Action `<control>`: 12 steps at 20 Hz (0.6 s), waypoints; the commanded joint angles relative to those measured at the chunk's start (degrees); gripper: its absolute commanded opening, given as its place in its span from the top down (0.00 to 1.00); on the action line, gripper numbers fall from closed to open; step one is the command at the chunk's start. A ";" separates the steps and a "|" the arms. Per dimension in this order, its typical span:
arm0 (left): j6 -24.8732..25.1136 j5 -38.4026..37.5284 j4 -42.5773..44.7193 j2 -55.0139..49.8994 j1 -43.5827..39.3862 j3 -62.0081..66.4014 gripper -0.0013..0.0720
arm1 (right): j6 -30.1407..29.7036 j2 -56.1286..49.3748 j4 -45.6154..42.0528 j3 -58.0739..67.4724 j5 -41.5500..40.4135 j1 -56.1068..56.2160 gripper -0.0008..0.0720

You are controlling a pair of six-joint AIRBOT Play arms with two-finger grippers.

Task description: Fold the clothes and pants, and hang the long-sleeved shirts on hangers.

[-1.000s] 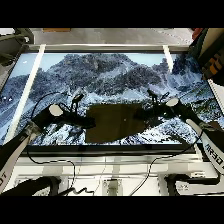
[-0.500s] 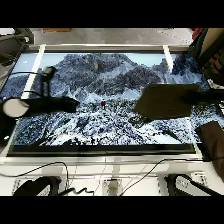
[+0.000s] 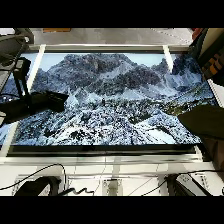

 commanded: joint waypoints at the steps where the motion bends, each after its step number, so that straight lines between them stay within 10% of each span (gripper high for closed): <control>1: 0.00 0.09 0.07 -0.33 0.13 0.07 0.97 | 10.29 1.88 -7.65 -0.02 -0.63 -9.42 0.93; 8: 0.00 0.07 0.04 -0.70 0.13 0.07 0.97 | 14.67 2.16 -15.02 -0.96 4.72 -17.49 0.92; 9: 0.00 0.07 0.04 -0.70 0.13 0.07 0.97 | 14.99 2.16 -15.06 -0.96 3.63 -17.84 0.75; 11: 0.00 0.07 0.04 -0.70 0.13 0.07 0.97 | 17.27 2.16 -15.52 -0.96 3.34 -17.92 0.05; 12: 0.00 0.07 0.04 -0.70 0.13 0.07 0.97 | 17.46 2.16 -15.54 -0.96 3.37 -17.92 0.06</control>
